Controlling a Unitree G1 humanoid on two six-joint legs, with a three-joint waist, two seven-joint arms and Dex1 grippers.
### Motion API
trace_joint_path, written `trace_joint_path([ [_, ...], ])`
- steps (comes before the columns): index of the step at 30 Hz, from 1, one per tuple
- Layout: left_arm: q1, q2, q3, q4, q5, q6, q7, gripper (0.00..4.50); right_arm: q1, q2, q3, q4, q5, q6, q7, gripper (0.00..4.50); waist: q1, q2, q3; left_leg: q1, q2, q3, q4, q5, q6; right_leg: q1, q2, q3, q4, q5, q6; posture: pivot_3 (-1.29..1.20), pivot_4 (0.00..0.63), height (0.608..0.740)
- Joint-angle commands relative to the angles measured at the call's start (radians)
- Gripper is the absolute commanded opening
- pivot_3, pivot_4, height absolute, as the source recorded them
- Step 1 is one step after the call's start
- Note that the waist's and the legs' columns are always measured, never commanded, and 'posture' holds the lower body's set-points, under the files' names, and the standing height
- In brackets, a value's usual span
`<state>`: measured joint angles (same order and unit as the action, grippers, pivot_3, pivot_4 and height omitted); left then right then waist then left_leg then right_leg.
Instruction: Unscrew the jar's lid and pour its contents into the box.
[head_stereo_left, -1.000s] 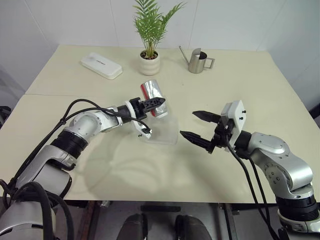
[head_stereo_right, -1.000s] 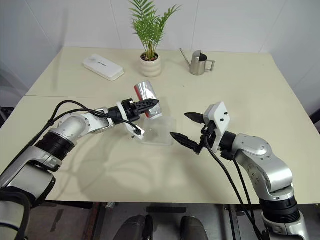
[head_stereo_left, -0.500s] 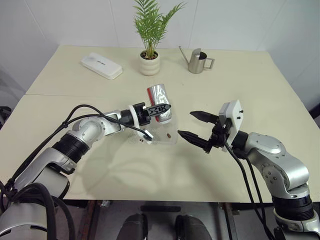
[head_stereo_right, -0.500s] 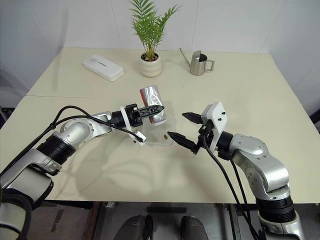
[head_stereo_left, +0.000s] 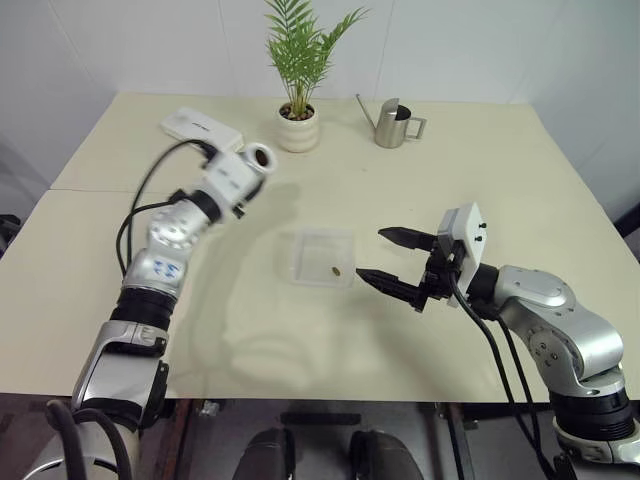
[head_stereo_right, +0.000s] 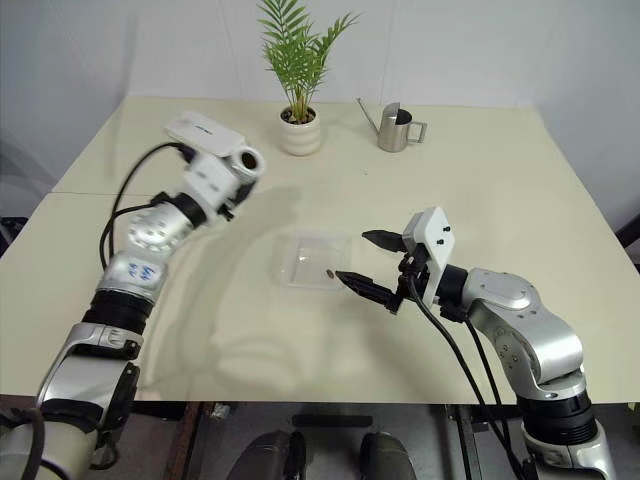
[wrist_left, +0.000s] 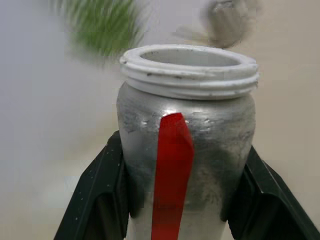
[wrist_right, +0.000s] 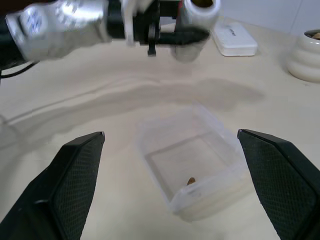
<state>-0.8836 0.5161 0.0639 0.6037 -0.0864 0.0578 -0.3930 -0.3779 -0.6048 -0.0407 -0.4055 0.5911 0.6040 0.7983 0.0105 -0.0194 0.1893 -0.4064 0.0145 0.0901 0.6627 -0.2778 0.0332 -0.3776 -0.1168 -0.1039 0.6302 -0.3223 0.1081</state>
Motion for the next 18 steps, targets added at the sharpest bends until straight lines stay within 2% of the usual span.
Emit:
trace_joint_path([
  [1, -0.063, 0.01, 0.221, 0.115, -0.201, 0.219, 0.041, 1.95, -0.014, -0.029, -0.016, 0.038, -0.019, -0.07, 0.06, 4.48, -0.004, -0.001, 0.0, 0.0, 0.0, 0.0, 0.0, 0.0, 0.001, 0.001, 0.0, 0.0, 0.0, 0.001, 0.001, 0.0, 0.15, 0.74],
  [4, -0.07, 0.043, 0.301, 0.237, -0.214, 0.201, 0.112, 1.95, -0.035, -0.051, -0.019, 0.093, -0.047, -0.117, 0.102, 4.48, -0.013, -0.001, -0.001, 0.001, -0.001, 0.001, 0.001, -0.001, 0.002, 0.001, 0.0, 0.002, -0.001, 0.002, 0.002, 0.0, 0.15, 0.74],
  [7, -0.039, 0.046, 0.347, 0.287, -0.221, 0.047, 0.092, 1.95, -0.05, -0.057, -0.022, 0.127, -0.057, -0.141, 0.12, 4.48, -0.012, -0.002, 0.0, 0.001, -0.001, 0.001, 0.001, -0.001, 0.002, 0.001, 0.0, 0.002, -0.001, 0.002, 0.003, 0.0, 0.15, 0.74],
  [17, 0.078, 0.05, 0.355, 0.41, -0.198, -0.2, 0.013, 1.95, -0.054, -0.046, -0.018, 0.134, -0.063, -0.16, 0.111, 4.48, -0.011, -0.002, -0.001, 0.001, -0.001, 0.003, 0.0, -0.003, 0.002, 0.001, -0.002, 0.001, -0.003, 0.002, 0.003, 0.0, 0.15, 0.74],
  [18, 0.085, 0.05, 0.364, 0.415, -0.208, -0.202, 0.008, 2.3, -0.052, -0.045, -0.019, 0.132, -0.061, -0.159, 0.109, 4.5, -0.012, -0.002, -0.001, 0.001, -0.001, 0.003, 0.0, -0.003, 0.002, 0.001, -0.003, 0.001, -0.003, 0.002, 0.003, 0.0, 0.15, 0.74],
])
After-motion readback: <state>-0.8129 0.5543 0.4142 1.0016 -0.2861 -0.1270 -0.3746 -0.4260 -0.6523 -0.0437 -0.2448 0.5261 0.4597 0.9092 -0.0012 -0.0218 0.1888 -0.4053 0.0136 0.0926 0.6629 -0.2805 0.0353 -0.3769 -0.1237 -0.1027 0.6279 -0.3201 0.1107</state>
